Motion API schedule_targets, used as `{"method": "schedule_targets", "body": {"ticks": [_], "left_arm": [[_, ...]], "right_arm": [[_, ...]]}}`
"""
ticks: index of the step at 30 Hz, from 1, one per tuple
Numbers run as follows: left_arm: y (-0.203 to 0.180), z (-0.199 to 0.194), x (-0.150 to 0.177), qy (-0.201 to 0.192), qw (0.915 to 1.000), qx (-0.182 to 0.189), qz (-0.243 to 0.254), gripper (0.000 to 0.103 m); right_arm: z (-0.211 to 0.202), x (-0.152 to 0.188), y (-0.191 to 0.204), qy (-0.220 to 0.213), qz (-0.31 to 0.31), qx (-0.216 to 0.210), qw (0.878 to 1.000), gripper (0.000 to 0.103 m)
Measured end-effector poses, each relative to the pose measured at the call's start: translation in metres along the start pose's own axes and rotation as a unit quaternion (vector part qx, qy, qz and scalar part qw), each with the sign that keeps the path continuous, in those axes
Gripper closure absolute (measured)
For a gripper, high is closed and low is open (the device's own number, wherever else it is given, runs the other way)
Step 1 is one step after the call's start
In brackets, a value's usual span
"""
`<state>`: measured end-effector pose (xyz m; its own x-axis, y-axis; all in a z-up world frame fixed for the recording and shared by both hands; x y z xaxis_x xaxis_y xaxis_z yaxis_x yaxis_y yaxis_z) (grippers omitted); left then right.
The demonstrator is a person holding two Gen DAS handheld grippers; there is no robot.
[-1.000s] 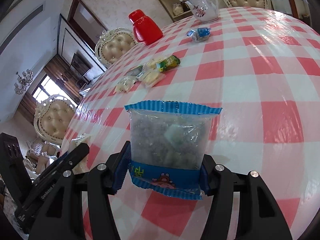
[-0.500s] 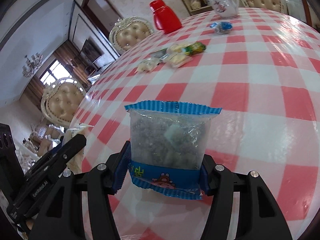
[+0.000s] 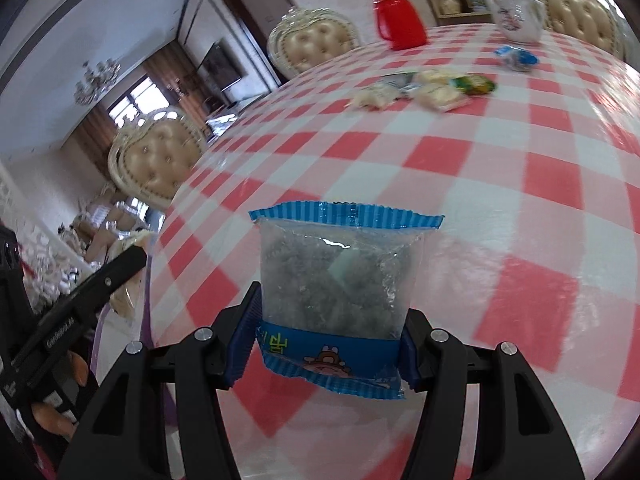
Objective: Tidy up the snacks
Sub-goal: 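Carry the cookie bag and blue candy bag over the clear bin with both tools, then open both tools to drop the cookie bag and candy bag into the bin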
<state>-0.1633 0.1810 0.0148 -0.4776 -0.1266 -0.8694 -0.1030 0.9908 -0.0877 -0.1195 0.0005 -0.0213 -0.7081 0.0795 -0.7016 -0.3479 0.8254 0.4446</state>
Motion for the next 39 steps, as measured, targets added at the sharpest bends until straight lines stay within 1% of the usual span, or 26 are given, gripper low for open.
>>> {"method": "schedule_targets", "body": {"ticks": [5, 7, 8, 11, 14, 17, 18, 21, 22, 23, 24, 25, 26, 27, 28, 29, 30, 31, 32, 34, 35, 36, 37, 38, 39], "left_arm": [[0.055, -0.023, -0.008, -0.011, 0.9987, -0.048, -0.011, 0.052], [0.075, -0.035, -0.012, -0.018, 0.9973, -0.07, -0.011, 0.052], [0.085, -0.04, -0.014, -0.02, 0.9964, -0.082, -0.008, 0.052], [0.112, -0.052, -0.018, -0.023, 0.9925, -0.12, 0.005, 0.052], [0.137, -0.058, -0.016, -0.011, 0.9881, -0.152, 0.019, 0.052], [0.158, -0.061, -0.013, 0.001, 0.9845, -0.174, 0.022, 0.052], [0.162, -0.062, -0.012, 0.003, 0.9838, -0.178, 0.023, 0.052], [0.18, -0.067, -0.011, 0.009, 0.9794, -0.2, 0.023, 0.051], [0.187, -0.07, -0.011, 0.01, 0.9782, -0.207, 0.015, 0.046], [0.193, -0.073, -0.012, 0.009, 0.9774, -0.211, 0.006, 0.031], [0.197, -0.076, -0.013, 0.005, 0.9763, -0.216, -0.001, 0.023], [0.204, -0.082, -0.016, -0.006, 0.9739, -0.227, -0.01, 0.019], [0.208, -0.086, -0.017, -0.011, 0.9724, -0.233, -0.015, 0.018], [0.21, -0.088, -0.018, -0.013, 0.9716, -0.236, -0.017, 0.017], [0.214, -0.09, -0.019, -0.018, 0.9699, -0.242, -0.022, 0.012], [0.216, -0.092, -0.02, -0.022, 0.968, -0.249, -0.027, 0.008], [0.219, -0.093, -0.02, -0.027, 0.9651, -0.258, -0.038, 0.007], [0.22, -0.092, -0.02, -0.028, 0.9642, -0.26, -0.045, 0.006], [0.218, -0.089, -0.019, -0.026, 0.9651, -0.254, -0.059, 0.005], [0.21, -0.08, -0.013, -0.01, 0.9711, -0.222, -0.087, 0.005], [0.201, -0.07, -0.006, 0.01, 0.9761, -0.184, -0.116, 0.005], [0.194, -0.063, -0.002, 0.021, 0.9778, -0.161, -0.133, 0.005], [0.181, -0.053, 0.006, 0.043, 0.9776, -0.127, -0.162, 0.005], [0.172, -0.046, 0.011, 0.06, 0.9752, -0.115, -0.18, 0.005], [0.159, -0.037, 0.017, 0.084, 0.9713, -0.107, -0.196, 0.005]], "right_arm": [[0.006, 0.009, 0.045, 0.015, -0.047, -0.024, 0.999, 0.045], [0.007, 0.013, 0.076, 0.018, -0.078, -0.042, 0.996, 0.045], [0.008, 0.015, 0.085, 0.019, -0.087, -0.049, 0.995, 0.045], [0.01, 0.026, 0.13, 0.027, -0.133, -0.078, 0.988, 0.045], [0.017, 0.045, 0.179, 0.047, -0.184, -0.111, 0.976, 0.045], [0.026, 0.063, 0.214, 0.064, -0.221, -0.133, 0.964, 0.045], [0.029, 0.071, 0.229, 0.07, -0.238, -0.145, 0.958, 0.045], [0.033, 0.087, 0.261, 0.084, -0.264, -0.174, 0.945, 0.045], [0.035, 0.093, 0.272, 0.09, -0.269, -0.187, 0.941, 0.043], [0.038, 0.096, 0.279, 0.091, -0.271, -0.193, 0.938, 0.042], [0.039, 0.098, 0.285, 0.088, -0.275, -0.194, 0.938, 0.037], [0.038, 0.097, 0.288, 0.081, -0.272, -0.196, 0.939, 0.034], [0.038, 0.096, 0.288, 0.08, -0.267, -0.201, 0.939, 0.032], [0.035, 0.093, 0.287, 0.081, -0.256, -0.212, 0.94, 0.029], [0.033, 0.088, 0.284, 0.076, -0.247, -0.212, 0.943, 0.026], [0.03, 0.082, 0.279, 0.068, -0.238, -0.207, 0.946, 0.026], [0.028, 0.077, 0.275, 0.063, -0.231, -0.205, 0.949, 0.026], [0.026, 0.072, 0.269, 0.059, -0.222, -0.203, 0.952, 0.026], [0.026, 0.065, 0.26, 0.054, -0.212, -0.198, 0.955, 0.026], [0.024, 0.051, 0.237, 0.045, -0.189, -0.183, 0.964, 0.025], [0.022, 0.042, 0.22, 0.037, -0.167, -0.171, 0.97, 0.025], [0.024, 0.034, 0.208, 0.033, -0.152, -0.163, 0.974, 0.025], [0.022, 0.024, 0.191, 0.027, -0.128, -0.151, 0.98, 0.025], [0.021, 0.017, 0.177, 0.022, -0.113, -0.141, 0.983, 0.025], [0.018, 0.005, 0.154, 0.01, -0.091, -0.119, 0.989, 0.025]]}}
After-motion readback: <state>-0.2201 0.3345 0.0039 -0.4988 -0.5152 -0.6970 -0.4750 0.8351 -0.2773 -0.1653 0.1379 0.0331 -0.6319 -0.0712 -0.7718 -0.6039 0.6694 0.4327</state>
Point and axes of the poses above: each gripper's, at about its wrist camera, not at the fingertips, and z roughly the way its jaws point, y to its left, x to its underside, the point moved 10 cm from there along z, roughly the way its jaws point, and after that the axes turned 8 degrees about -y, right-handed, at the moved point
